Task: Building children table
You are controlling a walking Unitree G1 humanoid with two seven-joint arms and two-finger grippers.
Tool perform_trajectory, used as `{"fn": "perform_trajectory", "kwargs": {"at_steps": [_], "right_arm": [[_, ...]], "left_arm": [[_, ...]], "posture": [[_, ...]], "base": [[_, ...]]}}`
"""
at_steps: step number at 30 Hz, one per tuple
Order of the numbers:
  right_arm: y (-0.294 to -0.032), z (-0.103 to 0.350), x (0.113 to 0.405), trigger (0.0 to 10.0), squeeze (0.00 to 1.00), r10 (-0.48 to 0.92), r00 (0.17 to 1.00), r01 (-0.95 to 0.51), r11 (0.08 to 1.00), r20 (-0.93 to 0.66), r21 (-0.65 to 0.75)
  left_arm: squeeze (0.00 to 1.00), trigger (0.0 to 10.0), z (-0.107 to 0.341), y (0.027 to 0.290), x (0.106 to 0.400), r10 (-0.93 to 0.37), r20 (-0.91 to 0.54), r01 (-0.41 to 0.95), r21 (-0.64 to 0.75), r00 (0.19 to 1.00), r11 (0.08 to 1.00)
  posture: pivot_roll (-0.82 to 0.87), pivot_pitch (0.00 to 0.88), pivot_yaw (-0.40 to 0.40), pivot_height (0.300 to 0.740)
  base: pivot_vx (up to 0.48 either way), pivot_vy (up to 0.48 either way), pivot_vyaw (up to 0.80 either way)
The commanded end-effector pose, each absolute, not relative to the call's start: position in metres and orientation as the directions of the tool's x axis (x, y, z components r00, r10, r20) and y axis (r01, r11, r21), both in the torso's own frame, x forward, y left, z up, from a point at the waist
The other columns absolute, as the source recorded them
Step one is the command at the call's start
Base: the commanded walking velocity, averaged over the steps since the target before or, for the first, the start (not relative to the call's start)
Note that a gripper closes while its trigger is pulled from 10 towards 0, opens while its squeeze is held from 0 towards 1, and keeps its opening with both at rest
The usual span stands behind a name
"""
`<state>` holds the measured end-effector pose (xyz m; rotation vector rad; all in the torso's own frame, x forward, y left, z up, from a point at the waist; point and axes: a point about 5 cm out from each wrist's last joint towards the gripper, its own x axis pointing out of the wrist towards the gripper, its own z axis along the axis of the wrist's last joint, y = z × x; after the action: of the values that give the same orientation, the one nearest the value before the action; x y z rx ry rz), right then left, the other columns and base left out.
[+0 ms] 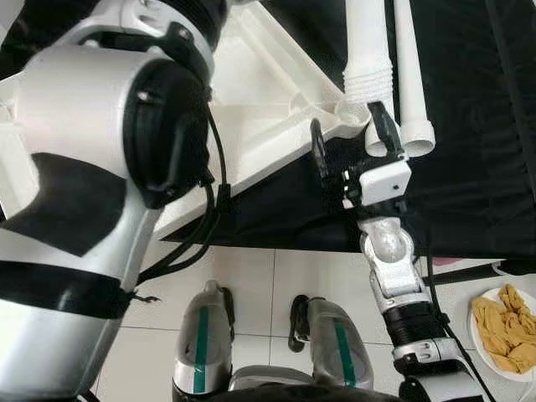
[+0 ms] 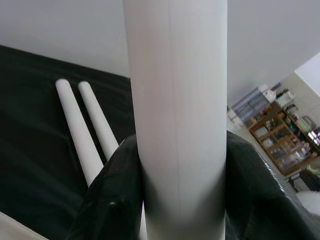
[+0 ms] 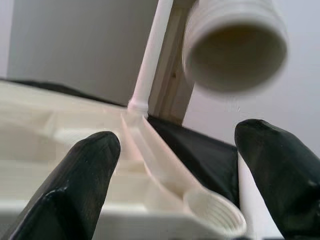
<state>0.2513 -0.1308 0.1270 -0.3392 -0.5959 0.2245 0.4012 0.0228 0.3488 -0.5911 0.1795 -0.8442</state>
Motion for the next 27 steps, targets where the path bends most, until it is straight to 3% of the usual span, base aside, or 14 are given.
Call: {"fn": "perform_trajectory", "kwargs": {"at_steps": [1, 5, 9, 11, 16, 20, 27], "right_arm": [[-0.134, 0.123, 0.247, 10.0, 0.00, 0.299, 0.800, -0.071, 0.908, 0.521, -0.413], [-0.137, 0.121, 0.244, 10.0, 0.00, 0.295, 0.800, -0.046, 0.899, 0.523, -0.436], [-0.138, 0.125, 0.246, 10.0, 0.00, 0.259, 0.819, -0.062, 0.927, 0.512, -0.370], [-0.138, 0.129, 0.250, 10.0, 0.00, 0.234, 0.833, -0.078, 0.947, 0.502, -0.311], [-0.142, 0.164, 0.273, 10.0, 0.00, 0.169, 0.862, -0.203, 0.979, 0.479, 0.020], [-0.139, 0.171, 0.276, 10.0, 0.00, 0.211, 0.852, -0.268, 0.962, 0.479, 0.053], [-0.137, 0.190, 0.287, 10.0, 0.00, 0.300, 0.843, -0.364, 0.929, 0.447, 0.062]], "left_arm": [[0.00, 10.0, 0.361, 0.024, 0.400, -0.747, 0.102, 0.656, -0.564, 0.657, 0.501], [0.00, 10.0, 0.364, 0.029, 0.401, -0.731, 0.111, 0.649, -0.564, 0.673, 0.511], [0.00, 10.0, 0.367, 0.034, 0.402, -0.722, 0.121, 0.655, -0.541, 0.682, 0.528], [0.00, 10.0, 0.368, 0.033, 0.402, -0.728, 0.123, 0.672, -0.510, 0.674, 0.536], [0.00, 10.0, 0.368, 0.028, 0.399, -0.777, 0.154, 0.771, -0.339, 0.610, 0.539], [0.00, 10.0, 0.365, 0.030, 0.401, -0.770, 0.163, 0.770, -0.325, 0.617, 0.549], [0.00, 10.0, 0.360, 0.045, 0.408, -0.699, 0.192, 0.723, -0.250, 0.689, 0.644]], "posture": [[0.01, 0.079, 0.045, 0.740], [0.01, 0.084, 0.045, 0.740], [0.02, 0.089, 0.043, 0.740], [0.02, 0.091, 0.041, 0.740], [0.02, 0.091, 0.027, 0.740], [0.02, 0.092, 0.018, 0.740], [0.04, 0.086, -0.012, 0.740]], "base": [[0.000, 0.000, 0.00], [0.000, 0.000, 0.00], [0.000, 0.000, 0.00], [0.000, 0.000, 0.00], [0.000, 0.000, 0.00], [0.000, 0.000, 0.00], [0.000, 0.000, 0.00]]}}
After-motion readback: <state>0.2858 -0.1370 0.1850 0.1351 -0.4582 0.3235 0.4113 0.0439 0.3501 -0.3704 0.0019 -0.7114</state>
